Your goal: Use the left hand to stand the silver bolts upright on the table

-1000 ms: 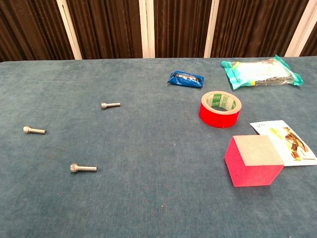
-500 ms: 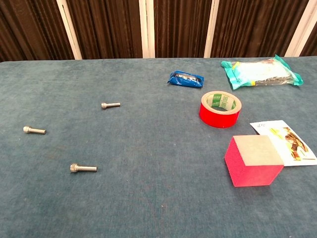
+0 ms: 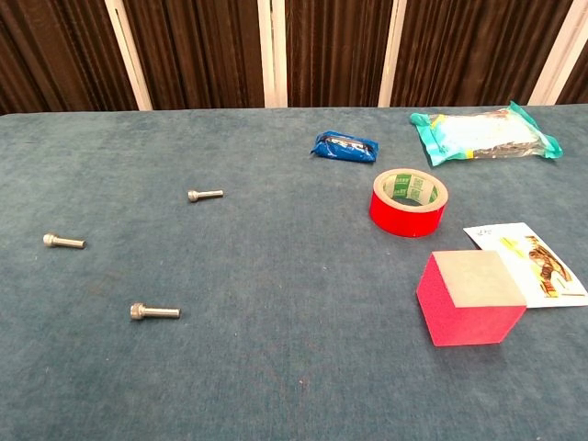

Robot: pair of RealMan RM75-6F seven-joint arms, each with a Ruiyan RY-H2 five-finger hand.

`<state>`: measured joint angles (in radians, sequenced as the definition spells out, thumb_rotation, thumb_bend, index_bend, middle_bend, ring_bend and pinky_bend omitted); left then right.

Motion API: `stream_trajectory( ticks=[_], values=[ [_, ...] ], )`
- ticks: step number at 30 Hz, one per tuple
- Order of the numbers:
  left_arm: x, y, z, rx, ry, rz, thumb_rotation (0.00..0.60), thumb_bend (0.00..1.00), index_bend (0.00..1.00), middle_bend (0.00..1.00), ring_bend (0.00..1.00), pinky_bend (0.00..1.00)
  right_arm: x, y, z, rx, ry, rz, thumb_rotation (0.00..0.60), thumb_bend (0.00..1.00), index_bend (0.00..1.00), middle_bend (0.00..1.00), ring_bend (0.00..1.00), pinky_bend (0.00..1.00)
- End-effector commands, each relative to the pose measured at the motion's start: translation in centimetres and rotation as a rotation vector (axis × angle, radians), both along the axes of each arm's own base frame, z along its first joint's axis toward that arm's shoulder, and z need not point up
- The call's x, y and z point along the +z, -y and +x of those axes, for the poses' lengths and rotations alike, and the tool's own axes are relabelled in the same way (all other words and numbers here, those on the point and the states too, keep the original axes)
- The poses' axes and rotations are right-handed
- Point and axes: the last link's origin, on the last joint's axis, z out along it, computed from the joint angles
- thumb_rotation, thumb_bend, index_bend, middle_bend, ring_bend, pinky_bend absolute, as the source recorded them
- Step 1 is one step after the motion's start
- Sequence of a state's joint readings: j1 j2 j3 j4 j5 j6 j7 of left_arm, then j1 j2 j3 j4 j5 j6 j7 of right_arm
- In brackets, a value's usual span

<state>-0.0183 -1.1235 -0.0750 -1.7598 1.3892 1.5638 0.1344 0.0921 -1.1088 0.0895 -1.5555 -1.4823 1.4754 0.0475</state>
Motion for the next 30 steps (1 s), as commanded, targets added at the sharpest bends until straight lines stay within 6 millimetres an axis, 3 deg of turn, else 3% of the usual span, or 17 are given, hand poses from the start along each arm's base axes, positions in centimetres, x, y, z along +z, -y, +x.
stream_trajectory(
  ticks=[1, 8, 13, 21, 26, 30],
  values=[
    [-0.2, -0.1, 0.0, 0.003, -0.001, -0.010, 0.600, 0.22, 0.18, 0.00, 0.00, 0.00, -0.1, 0.0, 0.0, -0.001, -0.003, 0.004, 0.600, 0.01, 0.10, 0.01, 0.00, 0.00],
    [-0.9, -0.6, 0.2, -0.016, -0.007, -0.031, 0.600, 0.22, 0.22, 0.00, 0.00, 0.00, -0.2, 0.0, -0.1, -0.019, -0.004, 0.004, 0.600, 0.01, 0.10, 0.01, 0.00, 0.00],
    [-2.9, -2.8, 1.8, -0.070, -0.039, -0.132, 0.600, 0.22, 0.24, 0.00, 0.00, 0.00, -0.2, 0.0, -0.2, -0.028, -0.010, 0.002, 0.600, 0.01, 0.10, 0.01, 0.00, 0.00],
    [-6.6, -8.6, 8.5, -0.125, -0.074, -0.322, 0.600, 0.22, 0.30, 0.00, 0.00, 0.00, -0.3, 0.1, -0.2, -0.042, -0.018, -0.006, 0.600, 0.01, 0.10, 0.01, 0.00, 0.00],
    [-9.3, -9.7, 12.1, -0.145, -0.150, -0.420, 0.600, 0.22, 0.32, 0.00, 0.00, 0.00, -0.6, 0.1, -0.2, -0.048, -0.029, -0.001, 0.600, 0.01, 0.10, 0.01, 0.00, 0.00],
    [-10.9, -10.0, 13.8, -0.123, -0.163, -0.449, 0.600, 0.26, 0.33, 0.00, 0.00, 0.00, -0.9, 0.1, -0.1, -0.049, -0.036, 0.008, 0.600, 0.01, 0.10, 0.01, 0.00, 0.00]
  ],
)
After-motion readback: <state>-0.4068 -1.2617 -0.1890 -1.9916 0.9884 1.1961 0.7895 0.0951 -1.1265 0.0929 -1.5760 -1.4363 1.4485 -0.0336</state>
